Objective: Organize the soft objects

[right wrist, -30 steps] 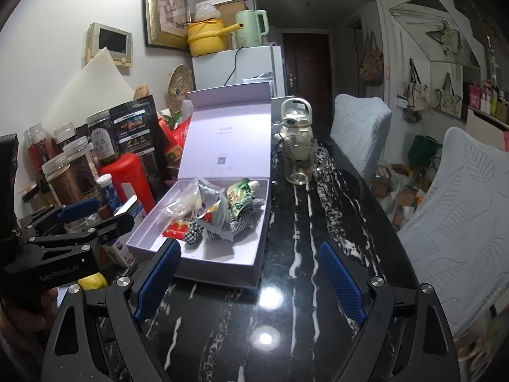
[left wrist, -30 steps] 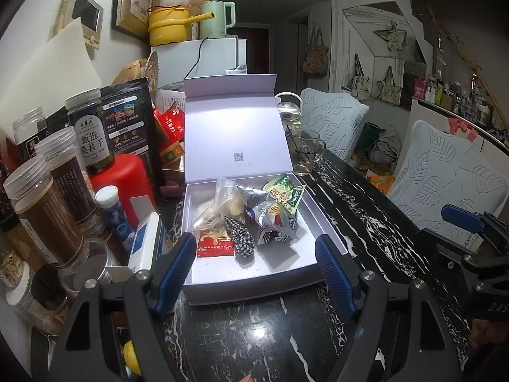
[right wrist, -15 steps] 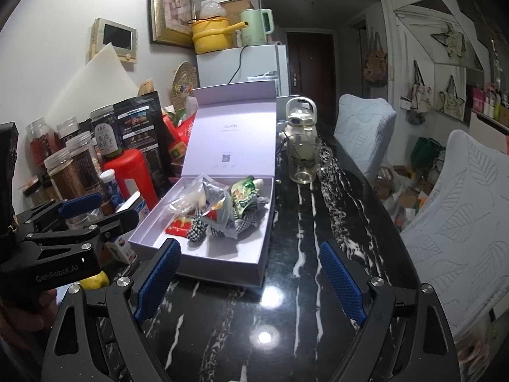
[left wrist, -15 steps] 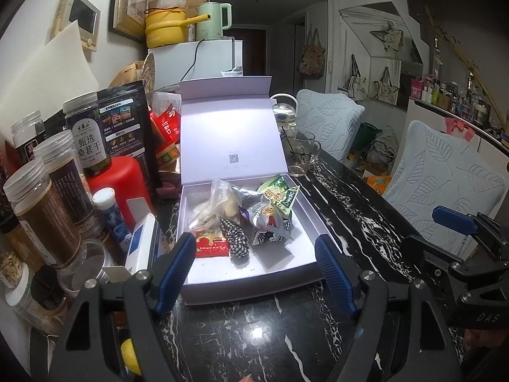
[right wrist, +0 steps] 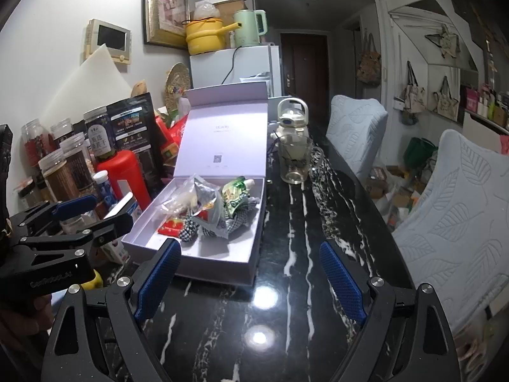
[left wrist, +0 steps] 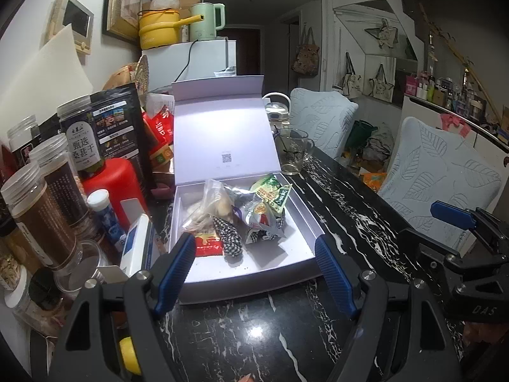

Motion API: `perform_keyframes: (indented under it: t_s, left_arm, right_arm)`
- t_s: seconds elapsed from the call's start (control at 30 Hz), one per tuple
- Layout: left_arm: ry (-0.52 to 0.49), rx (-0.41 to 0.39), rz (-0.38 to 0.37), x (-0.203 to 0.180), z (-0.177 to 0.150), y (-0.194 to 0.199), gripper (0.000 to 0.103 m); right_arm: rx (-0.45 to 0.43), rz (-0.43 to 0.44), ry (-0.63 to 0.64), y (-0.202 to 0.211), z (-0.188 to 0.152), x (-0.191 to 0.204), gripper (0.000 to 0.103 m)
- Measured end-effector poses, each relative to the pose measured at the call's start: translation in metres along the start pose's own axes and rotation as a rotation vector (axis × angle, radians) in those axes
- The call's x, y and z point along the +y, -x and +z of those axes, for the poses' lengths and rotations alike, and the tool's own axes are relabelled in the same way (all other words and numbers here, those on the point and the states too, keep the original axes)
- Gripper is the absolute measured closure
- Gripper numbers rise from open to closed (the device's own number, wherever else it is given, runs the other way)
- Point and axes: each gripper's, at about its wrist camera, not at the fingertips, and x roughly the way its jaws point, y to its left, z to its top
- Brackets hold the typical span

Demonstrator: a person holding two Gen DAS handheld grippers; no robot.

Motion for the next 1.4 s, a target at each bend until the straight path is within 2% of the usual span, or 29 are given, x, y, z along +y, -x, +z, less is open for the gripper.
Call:
perform_keyframes:
  t_s: [1.4]
  left_arm:
    - [-0.039, 0.016, -0.054, -0.021, -0.004, 0.004, 0.026]
  right_arm:
    - [0.023, -0.054, -0.002, 0.001, -0.006, -0.007, 0.013]
